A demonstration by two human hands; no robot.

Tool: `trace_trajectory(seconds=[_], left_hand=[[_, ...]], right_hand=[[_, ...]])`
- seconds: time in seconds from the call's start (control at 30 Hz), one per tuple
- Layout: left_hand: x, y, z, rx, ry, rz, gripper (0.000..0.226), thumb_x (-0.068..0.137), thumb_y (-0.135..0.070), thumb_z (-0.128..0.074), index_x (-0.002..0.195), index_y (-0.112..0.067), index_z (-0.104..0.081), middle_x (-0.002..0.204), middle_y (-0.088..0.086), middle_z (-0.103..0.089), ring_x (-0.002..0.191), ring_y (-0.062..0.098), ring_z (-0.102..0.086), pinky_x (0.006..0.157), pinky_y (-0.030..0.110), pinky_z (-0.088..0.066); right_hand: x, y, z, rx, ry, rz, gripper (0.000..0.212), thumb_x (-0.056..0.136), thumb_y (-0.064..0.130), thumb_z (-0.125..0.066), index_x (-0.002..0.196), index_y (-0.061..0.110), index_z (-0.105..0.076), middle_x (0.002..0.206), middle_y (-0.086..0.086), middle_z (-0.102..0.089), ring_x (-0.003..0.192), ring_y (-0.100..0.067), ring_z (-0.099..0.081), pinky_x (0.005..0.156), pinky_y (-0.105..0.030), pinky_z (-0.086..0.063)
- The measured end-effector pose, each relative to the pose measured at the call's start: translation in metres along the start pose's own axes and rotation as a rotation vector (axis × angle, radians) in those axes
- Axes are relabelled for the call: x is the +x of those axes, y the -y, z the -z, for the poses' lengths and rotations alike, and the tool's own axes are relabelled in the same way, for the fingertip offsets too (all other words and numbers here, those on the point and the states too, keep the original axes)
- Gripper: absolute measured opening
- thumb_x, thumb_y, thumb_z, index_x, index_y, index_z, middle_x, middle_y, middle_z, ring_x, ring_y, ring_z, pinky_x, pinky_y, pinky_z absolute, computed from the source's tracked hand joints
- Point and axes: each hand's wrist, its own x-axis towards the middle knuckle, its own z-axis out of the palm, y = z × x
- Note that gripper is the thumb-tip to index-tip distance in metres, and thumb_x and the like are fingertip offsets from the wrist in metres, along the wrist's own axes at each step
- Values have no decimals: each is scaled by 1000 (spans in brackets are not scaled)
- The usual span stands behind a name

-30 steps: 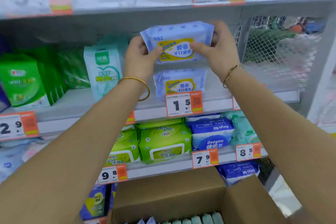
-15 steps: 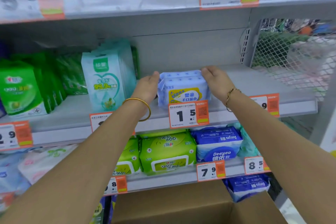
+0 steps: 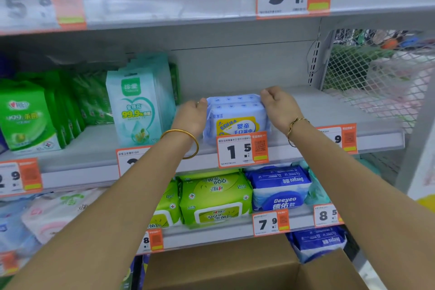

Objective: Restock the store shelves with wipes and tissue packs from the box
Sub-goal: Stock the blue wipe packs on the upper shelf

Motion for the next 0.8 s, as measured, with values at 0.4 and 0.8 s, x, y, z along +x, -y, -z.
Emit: trace_trajectory(seconds=[0.4,0.8], left_hand=[[-133,75,-14,-383,-331,-460,26,91,-4,-40,112,-15,-50,109,2,-55,98,13,-57,86,19,-45],[-196,306,-104,621,906,240,50,94,-26,-46,142,-25,-32,139,15,-41,116,31,-53,98,40,-47]], right_hand=[[-151,-25,-20,-15,-338,469,26,87,10,-44,108,0,-57,103,-13,-57,91,-31,-56,80,-37,-46],[-297,-146,-168,-217,795,-279,38,97,23,-45,134,15,-42,136,-7,-44,116,-22,-52,96,-31,-43]])
